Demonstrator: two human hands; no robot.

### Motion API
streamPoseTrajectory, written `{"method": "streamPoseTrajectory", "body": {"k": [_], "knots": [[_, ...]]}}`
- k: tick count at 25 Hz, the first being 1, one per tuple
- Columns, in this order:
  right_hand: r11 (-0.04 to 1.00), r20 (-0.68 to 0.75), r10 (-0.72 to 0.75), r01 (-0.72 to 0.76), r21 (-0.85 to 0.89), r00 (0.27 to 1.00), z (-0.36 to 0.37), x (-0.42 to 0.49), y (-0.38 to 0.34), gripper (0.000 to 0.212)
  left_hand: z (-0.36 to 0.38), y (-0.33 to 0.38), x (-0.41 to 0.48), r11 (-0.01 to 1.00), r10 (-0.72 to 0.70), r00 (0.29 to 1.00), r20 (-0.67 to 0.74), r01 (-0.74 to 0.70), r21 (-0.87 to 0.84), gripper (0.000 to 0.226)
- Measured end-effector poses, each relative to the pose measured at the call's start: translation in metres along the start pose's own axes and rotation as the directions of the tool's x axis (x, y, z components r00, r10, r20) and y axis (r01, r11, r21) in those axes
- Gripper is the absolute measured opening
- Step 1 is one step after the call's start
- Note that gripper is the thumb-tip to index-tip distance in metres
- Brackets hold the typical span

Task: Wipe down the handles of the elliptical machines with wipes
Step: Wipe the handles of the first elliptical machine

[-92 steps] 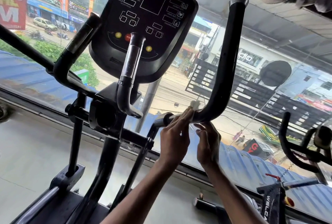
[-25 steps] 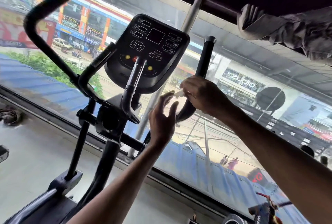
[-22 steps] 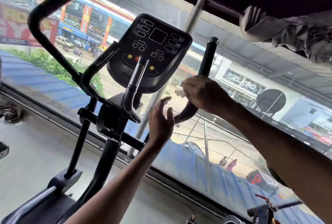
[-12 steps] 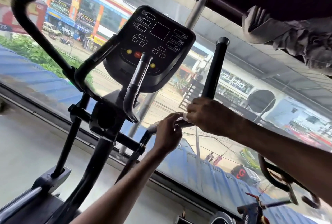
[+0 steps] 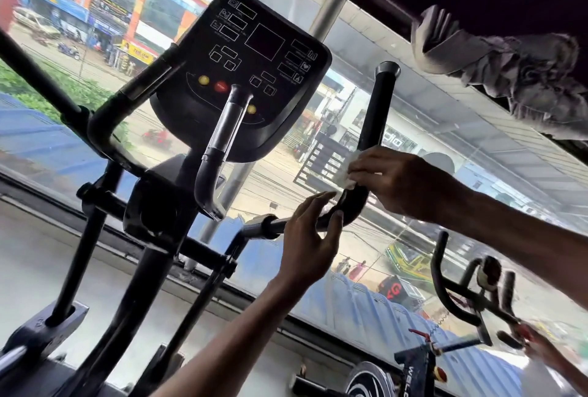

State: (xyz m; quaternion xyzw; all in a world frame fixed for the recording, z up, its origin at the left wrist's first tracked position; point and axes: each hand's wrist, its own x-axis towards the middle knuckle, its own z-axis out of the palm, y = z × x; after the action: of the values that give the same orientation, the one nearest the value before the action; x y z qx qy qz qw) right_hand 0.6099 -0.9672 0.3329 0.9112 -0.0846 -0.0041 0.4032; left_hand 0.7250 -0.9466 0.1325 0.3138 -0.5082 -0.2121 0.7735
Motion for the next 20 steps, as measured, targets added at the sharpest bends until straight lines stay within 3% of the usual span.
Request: {"method": "streamPoseTrajectory", "body": {"k": [2, 6, 11, 15, 19, 20], "knots": [[0.999, 0.067, -0.047, 0.048, -0.018, 0.997, -0.004, 0.004, 0.021, 0.030, 0.005, 0.009, 0.005, 1.000, -0.011, 1.000, -0.012, 0.011, -0.024, 0.033], [0.992, 0.009, 0.123, -0.123, -0.016, 0.992, -0.013, 0.018, 0.056, 0.032, 0.014, 0.016, 0.010, 0.993, -0.092, 0.995, -0.037, 0.089, -0.075, 0.030], [0.991, 0.137, -0.122, 0.112, 0.076, 0.983, -0.007, 0.009, 0.038, 0.030, 0.016, 0.016, 0.013, 0.989, -0.120, 0.992, -0.048, 0.115, -0.092, 0.030], [0.989, 0.023, 0.143, -0.142, -0.031, 0.989, -0.014, 0.025, 0.081, 0.036, 0.016, 0.023, 0.024, 0.989, -0.130, 0.991, -0.015, 0.129, -0.070, 0.041], [0.994, 0.176, -0.095, 0.102, -0.035, 0.980, -0.012, 0.029, 0.079, 0.036, 0.016, 0.032, 0.040, 0.995, -0.099, 0.995, 0.021, 0.100, -0.016, 0.040], [0.994, 0.175, -0.077, 0.088, -0.058, 0.982, -0.016, 0.034, 0.090, 0.035, 0.017, 0.033, 0.043, 0.995, -0.096, 0.995, 0.026, 0.096, -0.016, 0.035]]}}
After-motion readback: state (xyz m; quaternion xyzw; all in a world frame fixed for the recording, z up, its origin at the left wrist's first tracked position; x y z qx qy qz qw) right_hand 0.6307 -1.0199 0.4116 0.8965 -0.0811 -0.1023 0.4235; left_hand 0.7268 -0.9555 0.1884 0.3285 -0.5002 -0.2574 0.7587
